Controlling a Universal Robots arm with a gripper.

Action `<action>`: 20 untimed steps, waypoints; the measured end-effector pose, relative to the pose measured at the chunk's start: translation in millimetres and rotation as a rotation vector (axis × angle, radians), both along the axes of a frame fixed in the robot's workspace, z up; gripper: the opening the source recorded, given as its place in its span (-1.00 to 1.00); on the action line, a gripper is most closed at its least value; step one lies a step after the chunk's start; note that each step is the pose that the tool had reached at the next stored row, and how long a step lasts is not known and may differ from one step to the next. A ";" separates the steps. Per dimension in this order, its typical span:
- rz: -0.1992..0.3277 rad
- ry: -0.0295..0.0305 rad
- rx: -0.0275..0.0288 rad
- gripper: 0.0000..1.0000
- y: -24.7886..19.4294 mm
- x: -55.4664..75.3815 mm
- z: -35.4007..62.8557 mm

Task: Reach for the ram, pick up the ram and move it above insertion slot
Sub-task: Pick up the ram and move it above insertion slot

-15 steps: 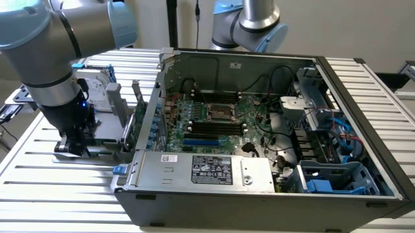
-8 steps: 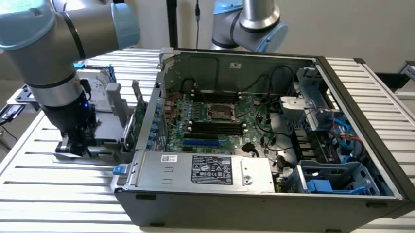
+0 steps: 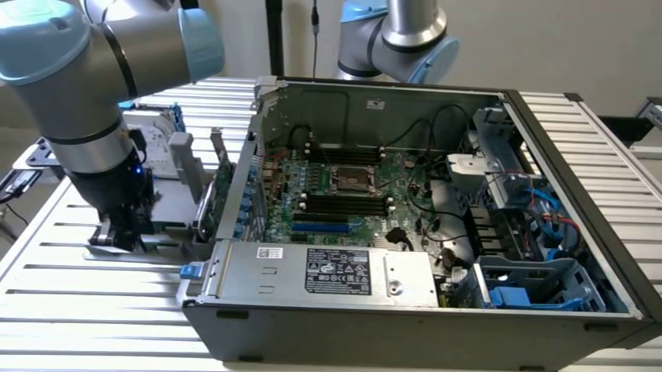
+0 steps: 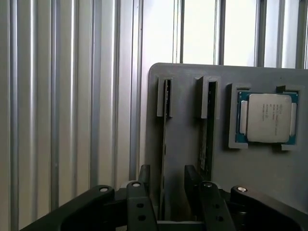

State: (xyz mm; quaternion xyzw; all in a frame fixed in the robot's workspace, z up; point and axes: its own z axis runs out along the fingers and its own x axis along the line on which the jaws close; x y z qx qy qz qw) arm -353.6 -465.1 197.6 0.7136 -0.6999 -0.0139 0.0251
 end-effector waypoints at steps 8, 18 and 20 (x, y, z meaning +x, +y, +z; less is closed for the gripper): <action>0.000 0.0014 0.0001 -0.57 -0.3 0.6 -1.4; 0.000 0.0051 -0.0001 -0.73 -0.3 1.5 -1.3; 0.000 0.0050 0.0000 -0.73 -0.3 1.5 -1.3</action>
